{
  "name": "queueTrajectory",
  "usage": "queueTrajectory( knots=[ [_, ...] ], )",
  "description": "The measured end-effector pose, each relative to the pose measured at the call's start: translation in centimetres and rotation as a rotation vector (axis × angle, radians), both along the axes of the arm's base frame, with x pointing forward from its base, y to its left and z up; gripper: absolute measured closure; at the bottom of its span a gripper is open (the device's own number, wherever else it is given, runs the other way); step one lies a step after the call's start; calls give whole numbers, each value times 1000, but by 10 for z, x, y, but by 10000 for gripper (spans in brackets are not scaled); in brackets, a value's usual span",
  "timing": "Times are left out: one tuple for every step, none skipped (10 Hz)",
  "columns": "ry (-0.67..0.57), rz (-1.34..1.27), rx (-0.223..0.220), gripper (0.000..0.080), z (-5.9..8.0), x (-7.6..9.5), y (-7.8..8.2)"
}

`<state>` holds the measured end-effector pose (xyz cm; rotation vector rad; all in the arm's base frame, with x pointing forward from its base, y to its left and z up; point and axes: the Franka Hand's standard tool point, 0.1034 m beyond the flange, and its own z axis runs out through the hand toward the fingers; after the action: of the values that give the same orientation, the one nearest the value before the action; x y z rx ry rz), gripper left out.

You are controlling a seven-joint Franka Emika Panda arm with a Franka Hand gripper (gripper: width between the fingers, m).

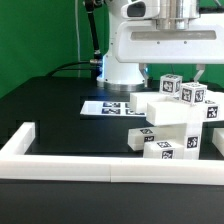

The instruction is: Assemble chair

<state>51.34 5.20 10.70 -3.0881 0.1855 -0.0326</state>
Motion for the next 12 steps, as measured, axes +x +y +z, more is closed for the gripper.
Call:
queueTrajectory(
  knots=[
    [-4, 83, -2, 151, 0, 0, -1],
    [-6, 142, -3, 151, 0, 0, -1],
    [-8, 182, -4, 151, 0, 0, -1],
    [-12, 273, -8, 151, 0, 0, -2],
    [-15, 342, -11, 151, 0, 0, -2],
    [-17, 419, -18, 151, 0, 0, -2],
    [-19, 495, -22, 151, 0, 0, -2],
    [-22, 565, -24, 151, 0, 0, -3],
    [-24, 628, -28, 151, 0, 0, -4],
    [-24, 664, -34, 151, 1, 1, -4],
    [-26, 752, -40, 151, 1, 1, -4],
    [-26, 847, -48, 151, 1, 1, -4]
  ],
)
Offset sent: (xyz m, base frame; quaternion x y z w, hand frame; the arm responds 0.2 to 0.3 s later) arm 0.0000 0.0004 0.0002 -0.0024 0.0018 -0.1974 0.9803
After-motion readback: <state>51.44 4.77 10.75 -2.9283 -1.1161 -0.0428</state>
